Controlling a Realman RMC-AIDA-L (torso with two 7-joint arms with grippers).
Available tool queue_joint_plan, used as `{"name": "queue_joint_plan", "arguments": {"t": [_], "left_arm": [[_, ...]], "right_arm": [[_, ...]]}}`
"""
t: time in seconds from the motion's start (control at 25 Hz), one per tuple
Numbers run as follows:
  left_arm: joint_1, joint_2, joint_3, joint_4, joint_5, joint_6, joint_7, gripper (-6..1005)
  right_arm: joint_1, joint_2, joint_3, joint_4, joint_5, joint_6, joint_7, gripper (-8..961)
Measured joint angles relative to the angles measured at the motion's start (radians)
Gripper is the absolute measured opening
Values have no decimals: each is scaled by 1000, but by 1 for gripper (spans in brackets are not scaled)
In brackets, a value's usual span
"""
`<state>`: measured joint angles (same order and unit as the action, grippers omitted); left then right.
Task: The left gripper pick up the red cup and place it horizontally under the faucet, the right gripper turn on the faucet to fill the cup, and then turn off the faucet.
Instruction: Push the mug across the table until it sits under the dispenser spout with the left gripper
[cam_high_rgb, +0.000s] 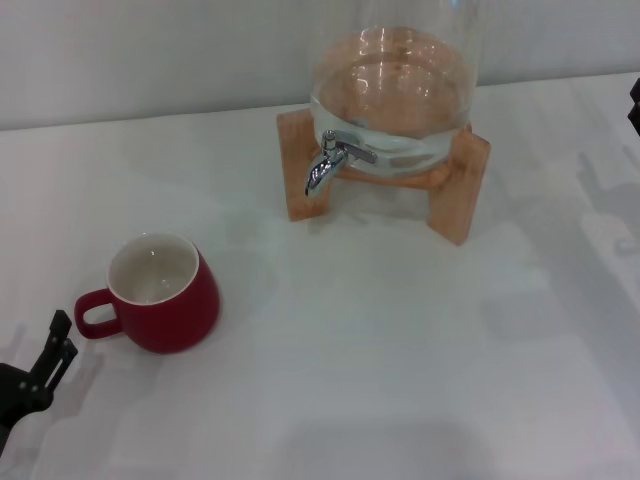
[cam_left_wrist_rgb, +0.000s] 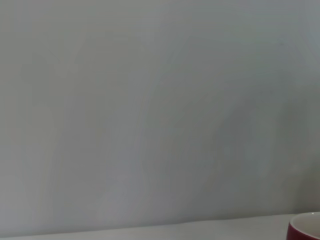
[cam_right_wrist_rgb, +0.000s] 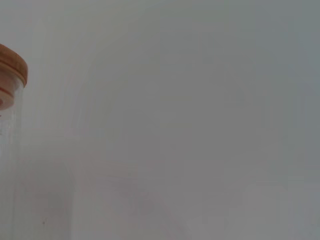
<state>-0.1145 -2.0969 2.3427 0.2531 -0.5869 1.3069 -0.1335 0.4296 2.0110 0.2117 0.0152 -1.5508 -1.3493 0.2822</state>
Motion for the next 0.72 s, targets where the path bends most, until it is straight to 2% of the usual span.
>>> {"name": "queue_joint_plan", "arguments": {"t": [0.72], "left_arm": [[1,0,24,-7,-2,-29,0,884]], "right_arm": [[2,0,-5,0,0,-6,0,659]]}}
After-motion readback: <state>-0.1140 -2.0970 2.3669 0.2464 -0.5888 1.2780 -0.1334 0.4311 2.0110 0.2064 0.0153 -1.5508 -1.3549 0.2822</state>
